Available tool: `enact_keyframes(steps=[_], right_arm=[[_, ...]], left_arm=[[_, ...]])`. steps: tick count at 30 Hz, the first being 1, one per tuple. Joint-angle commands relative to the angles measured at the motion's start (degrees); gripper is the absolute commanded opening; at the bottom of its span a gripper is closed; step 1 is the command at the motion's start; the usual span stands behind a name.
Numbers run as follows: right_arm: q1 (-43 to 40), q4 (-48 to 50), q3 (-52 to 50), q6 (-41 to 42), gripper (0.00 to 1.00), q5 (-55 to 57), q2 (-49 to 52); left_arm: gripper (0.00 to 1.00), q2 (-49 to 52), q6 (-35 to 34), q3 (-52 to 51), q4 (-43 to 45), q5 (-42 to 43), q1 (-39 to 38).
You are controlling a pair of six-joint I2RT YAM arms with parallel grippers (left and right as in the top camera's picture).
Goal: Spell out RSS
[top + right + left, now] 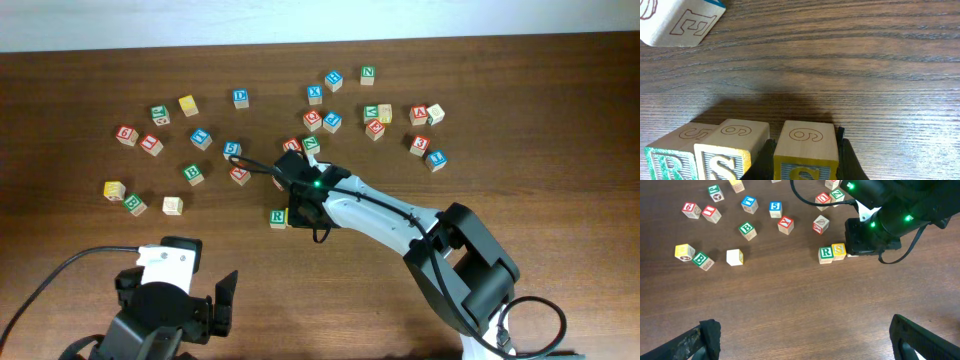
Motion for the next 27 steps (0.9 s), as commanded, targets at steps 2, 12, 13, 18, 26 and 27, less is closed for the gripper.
enact_keyframes(steps=[2,12,13,18,26,27], right_arm=[[-0.3,0.2,-0.1,0.2,0.11,-0.3,0.6],[-0.3,0.5,-0.1,0.2,0.25,-0.3,0.6],[-0.3,0.5,-0.1,0.2,0.27,-0.3,0.6],[-0.3,0.5,-0.1,0.2,0.33,-0.3,0.6],[-0.4,1.3,-0.1,0.2,0.33,2.2,0.6],[-0.4,1.6,-0.1,0.2,0.33,2.5,0.6]], left_arm=[[0.99,-0.1,-0.8,0.0,0.1,0.0,0.0],[0.99,-0.1,-0.8,0.0,0.1,0.0,0.0],[0.99,-0.1,-0.8,0.0,0.1,0.0,0.0],[0.99,-0.1,-0.8,0.0,0.1,0.0,0.0],[0.99,-0.1,-0.8,0.0,0.1,0.0,0.0],[0.99,-0.1,-0.8,0.0,0.1,0.0,0.0]])
